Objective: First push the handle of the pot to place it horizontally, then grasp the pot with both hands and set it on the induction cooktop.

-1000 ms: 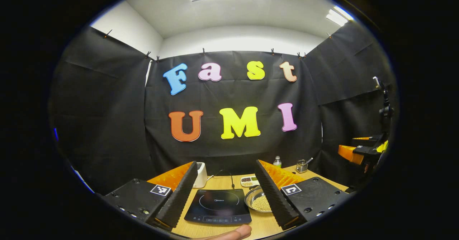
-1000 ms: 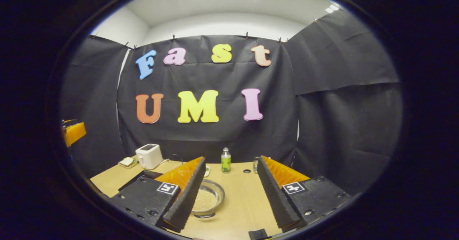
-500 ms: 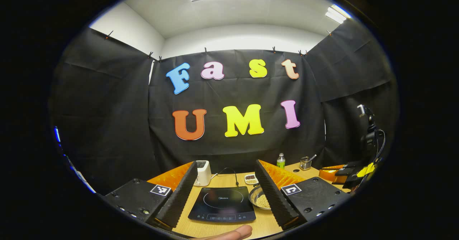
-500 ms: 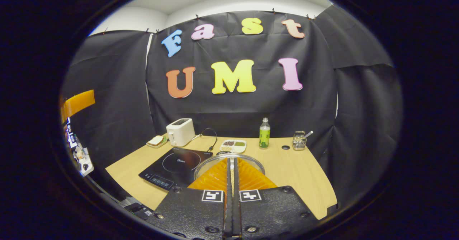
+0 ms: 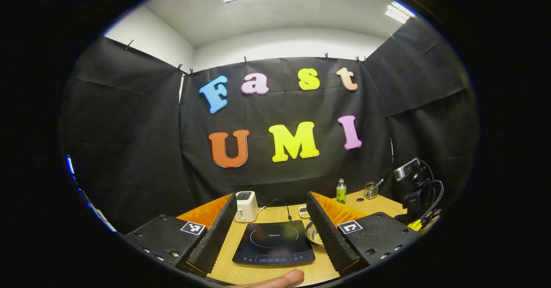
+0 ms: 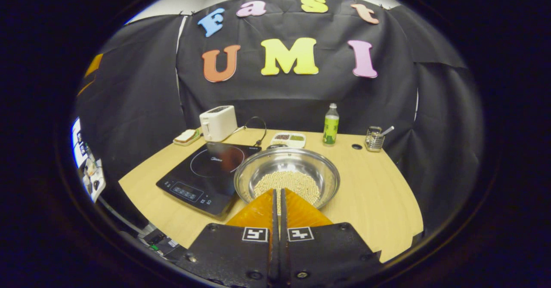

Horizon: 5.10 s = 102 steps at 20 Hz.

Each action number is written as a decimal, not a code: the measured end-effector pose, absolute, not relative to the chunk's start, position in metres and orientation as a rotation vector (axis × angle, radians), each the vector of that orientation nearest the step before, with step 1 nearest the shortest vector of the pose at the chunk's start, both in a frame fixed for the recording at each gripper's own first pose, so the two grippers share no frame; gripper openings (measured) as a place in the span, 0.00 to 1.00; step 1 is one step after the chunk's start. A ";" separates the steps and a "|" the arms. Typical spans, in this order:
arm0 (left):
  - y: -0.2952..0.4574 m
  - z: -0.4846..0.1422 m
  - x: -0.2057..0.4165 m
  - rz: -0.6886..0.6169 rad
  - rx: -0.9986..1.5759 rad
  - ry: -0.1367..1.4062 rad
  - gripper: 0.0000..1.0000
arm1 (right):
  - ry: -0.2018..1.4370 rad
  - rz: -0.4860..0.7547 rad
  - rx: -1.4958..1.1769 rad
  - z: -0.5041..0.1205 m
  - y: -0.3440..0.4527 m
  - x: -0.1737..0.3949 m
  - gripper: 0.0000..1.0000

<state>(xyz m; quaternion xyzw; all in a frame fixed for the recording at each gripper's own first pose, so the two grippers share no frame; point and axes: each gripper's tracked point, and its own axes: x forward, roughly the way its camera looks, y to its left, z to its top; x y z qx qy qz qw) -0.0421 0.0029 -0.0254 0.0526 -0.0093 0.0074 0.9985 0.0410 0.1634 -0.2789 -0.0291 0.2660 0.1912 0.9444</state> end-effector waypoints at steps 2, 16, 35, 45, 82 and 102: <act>0.004 -0.026 -0.043 0.014 0.100 -0.023 0.96 | 0.569 0.381 -0.070 -0.296 0.163 0.042 0.04; -0.009 -0.045 -0.037 -0.001 0.082 0.005 0.96 | 0.706 0.373 -0.046 -0.370 0.165 0.041 0.01; -0.018 -0.054 -0.030 -0.004 0.061 0.002 0.96 | 0.740 0.316 -0.089 -0.375 0.107 0.067 0.00; -0.026 -0.057 -0.016 -0.024 0.006 -0.010 0.96 | 0.726 0.323 -0.184 -0.377 0.084 0.089 0.01; -0.057 -0.156 0.109 -0.055 0.012 0.241 0.96 | 0.728 0.236 -0.042 -0.381 0.033 0.204 0.04; -0.092 -0.266 0.148 -0.138 -0.030 0.477 0.97 | 0.562 0.248 -0.014 -0.333 0.050 0.211 0.10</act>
